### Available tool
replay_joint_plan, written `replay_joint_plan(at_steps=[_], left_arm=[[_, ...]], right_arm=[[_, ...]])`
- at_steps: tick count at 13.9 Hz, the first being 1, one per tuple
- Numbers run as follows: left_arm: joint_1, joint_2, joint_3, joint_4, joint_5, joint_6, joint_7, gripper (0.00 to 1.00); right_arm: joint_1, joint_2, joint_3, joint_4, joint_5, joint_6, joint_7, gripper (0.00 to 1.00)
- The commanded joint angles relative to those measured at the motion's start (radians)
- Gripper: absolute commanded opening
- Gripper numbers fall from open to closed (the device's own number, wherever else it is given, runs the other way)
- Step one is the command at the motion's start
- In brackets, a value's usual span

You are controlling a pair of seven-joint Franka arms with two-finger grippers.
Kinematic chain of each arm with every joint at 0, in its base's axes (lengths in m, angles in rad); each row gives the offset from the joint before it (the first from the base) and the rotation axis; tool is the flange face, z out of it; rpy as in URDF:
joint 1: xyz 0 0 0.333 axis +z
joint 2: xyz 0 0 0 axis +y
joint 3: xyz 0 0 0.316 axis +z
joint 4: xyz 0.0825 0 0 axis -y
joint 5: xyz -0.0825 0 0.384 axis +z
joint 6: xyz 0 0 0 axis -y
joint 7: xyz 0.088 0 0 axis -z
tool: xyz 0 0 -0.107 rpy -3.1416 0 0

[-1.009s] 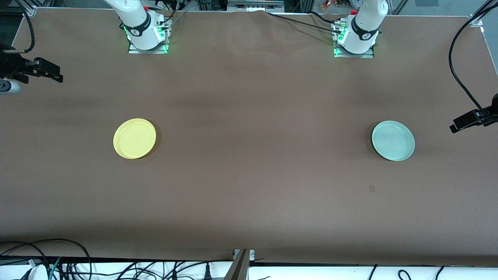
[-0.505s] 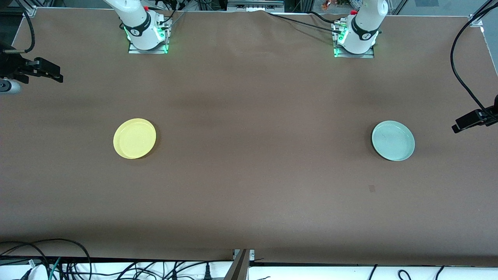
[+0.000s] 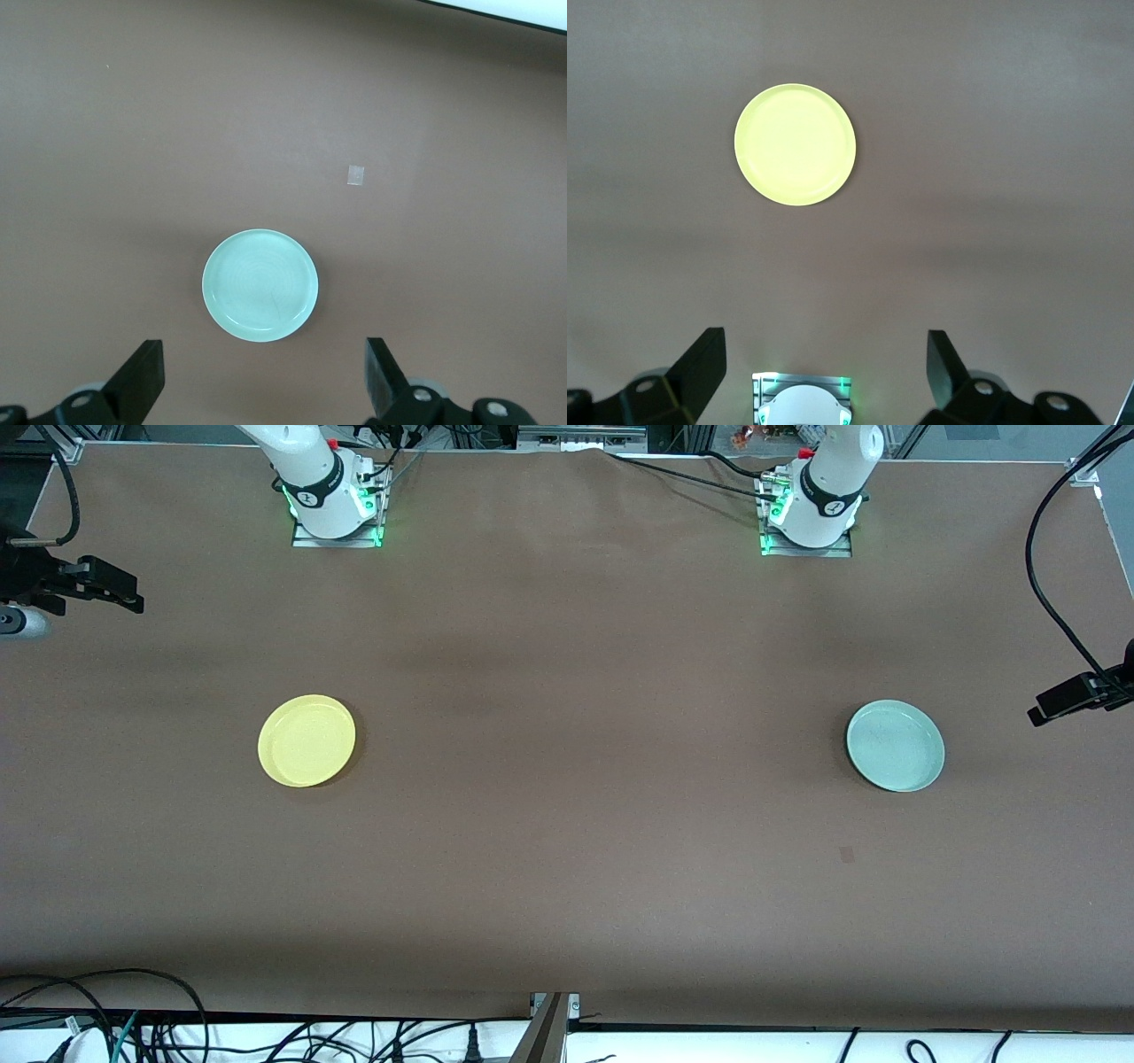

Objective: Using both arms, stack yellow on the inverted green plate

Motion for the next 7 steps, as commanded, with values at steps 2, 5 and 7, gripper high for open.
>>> replay_joint_plan(at_steps=[2,5,7], left_arm=[[0.007,-0.024,0.000,0.017,-0.001,-0.072,0.032,1.00],[0.014,-0.079,0.009,0.000,-0.002,-0.095,0.086,1.00],[0.014,-0.076,0.006,0.000,-0.018,-0.116,0.088,1.00]], right_arm=[[0.000,0.000,0.001,0.010,0.013,-0.010,-0.010,1.00],[0.000,0.000,0.001,0.010,0.013,-0.013,-0.010,1.00],[0.000,0.000,0.001,0.010,0.013,-0.011,-0.010,1.00]])
